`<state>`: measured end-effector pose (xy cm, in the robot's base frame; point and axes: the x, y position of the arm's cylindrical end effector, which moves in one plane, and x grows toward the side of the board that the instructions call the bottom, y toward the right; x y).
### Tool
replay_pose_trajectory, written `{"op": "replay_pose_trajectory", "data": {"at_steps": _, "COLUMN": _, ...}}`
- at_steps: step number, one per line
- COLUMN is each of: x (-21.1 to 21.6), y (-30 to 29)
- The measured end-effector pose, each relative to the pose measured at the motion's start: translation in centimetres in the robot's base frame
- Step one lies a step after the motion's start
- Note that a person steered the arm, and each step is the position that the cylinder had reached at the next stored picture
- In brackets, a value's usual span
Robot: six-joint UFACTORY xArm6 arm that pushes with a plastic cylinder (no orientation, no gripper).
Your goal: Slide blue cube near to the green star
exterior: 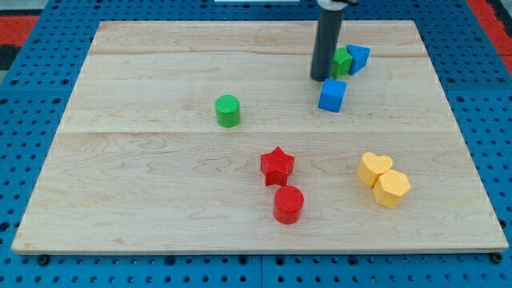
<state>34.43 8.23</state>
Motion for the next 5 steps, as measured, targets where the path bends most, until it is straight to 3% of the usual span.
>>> {"op": "replay_pose_trajectory", "data": {"at_steps": 1, "x": 5.1, "y": -4.4}}
{"op": "replay_pose_trajectory", "data": {"at_steps": 2, "x": 8.1, "y": -3.2}}
{"op": "replay_pose_trajectory", "data": {"at_steps": 5, "x": 1.8, "y": 4.6}}
